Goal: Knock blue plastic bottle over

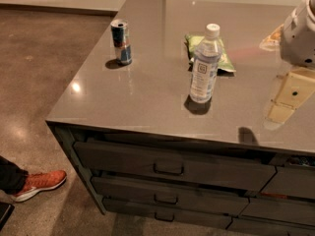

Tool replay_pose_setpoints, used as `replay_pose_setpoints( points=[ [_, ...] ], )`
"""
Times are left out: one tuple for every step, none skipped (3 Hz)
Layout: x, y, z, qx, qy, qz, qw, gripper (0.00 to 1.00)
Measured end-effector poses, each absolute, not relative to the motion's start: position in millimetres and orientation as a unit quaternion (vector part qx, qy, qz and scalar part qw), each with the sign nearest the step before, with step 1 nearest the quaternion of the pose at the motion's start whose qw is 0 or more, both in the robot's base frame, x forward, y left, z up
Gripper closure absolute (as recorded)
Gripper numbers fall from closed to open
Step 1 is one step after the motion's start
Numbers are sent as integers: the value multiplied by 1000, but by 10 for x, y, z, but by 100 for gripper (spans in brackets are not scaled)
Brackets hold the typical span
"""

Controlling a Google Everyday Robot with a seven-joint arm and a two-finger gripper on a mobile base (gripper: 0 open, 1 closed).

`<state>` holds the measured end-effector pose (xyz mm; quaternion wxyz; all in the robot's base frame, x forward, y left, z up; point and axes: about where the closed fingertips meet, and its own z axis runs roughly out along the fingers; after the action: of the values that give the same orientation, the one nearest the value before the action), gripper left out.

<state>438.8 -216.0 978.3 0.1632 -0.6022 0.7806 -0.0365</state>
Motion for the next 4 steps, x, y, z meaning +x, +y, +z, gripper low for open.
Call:
replay_pose_setpoints(
  points=[
    [4389,-2160,9783,-602,781,-37,163,0],
    [4555,-2122,9777,-577,795,-18,188,0],
    [4865,-2085,9754,-542,812,5,215,0],
    [5182,-2050,9719,-507,828,28,240,0]
  ],
)
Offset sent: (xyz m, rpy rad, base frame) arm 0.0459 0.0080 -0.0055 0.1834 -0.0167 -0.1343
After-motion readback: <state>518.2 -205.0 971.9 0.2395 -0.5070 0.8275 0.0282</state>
